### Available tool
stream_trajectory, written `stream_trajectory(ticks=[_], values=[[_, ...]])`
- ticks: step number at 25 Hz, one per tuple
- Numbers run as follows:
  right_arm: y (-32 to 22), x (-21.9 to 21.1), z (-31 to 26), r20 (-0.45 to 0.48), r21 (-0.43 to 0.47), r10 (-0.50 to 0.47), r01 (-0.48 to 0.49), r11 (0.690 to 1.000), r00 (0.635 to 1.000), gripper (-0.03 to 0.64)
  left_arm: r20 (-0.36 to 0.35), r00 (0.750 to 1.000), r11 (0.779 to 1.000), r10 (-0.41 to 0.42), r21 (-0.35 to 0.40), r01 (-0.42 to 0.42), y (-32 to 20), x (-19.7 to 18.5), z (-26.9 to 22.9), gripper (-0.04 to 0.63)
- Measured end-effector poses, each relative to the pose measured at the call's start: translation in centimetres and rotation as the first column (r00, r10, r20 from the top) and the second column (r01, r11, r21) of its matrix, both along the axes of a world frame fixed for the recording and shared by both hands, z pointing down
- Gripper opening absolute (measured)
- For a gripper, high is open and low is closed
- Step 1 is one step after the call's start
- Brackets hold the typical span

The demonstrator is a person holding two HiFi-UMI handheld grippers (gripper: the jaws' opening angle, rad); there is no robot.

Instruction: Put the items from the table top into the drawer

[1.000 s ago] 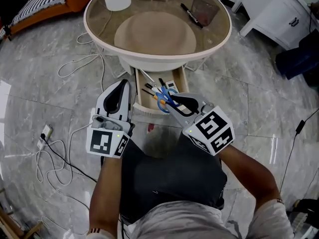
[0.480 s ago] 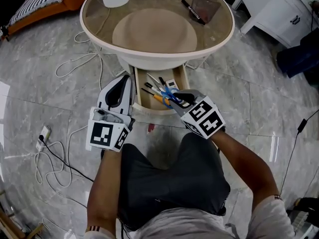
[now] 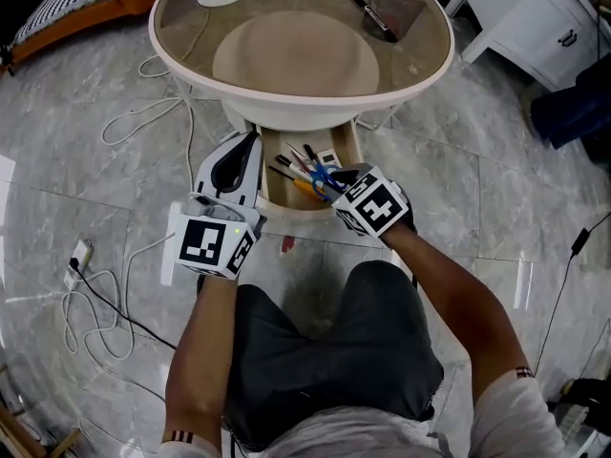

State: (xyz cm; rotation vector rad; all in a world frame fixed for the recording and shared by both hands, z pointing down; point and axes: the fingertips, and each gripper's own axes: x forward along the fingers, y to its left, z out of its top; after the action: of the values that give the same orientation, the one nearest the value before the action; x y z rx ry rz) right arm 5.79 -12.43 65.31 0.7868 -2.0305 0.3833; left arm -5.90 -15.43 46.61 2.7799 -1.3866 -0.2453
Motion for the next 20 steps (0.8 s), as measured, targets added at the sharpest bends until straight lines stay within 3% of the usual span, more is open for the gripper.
stream_trajectory(ticks=[9,20], values=[[-2.6,0.6,3.9,-0.048,-0.065,0.091,-0.094,0.993,0.995,0.081,0.013,1.000,1.000,0.006,-0.003,-0.006,0.5,0.6,1.9,0.000],[-4.6,1.9,7.2,-0.132,-0.127,0.219,-0.235,0.964,0.967,0.083,0.037,0.998,0.998,0.044,-0.035,-0.043,0.4,2.0,3.6,0.000]])
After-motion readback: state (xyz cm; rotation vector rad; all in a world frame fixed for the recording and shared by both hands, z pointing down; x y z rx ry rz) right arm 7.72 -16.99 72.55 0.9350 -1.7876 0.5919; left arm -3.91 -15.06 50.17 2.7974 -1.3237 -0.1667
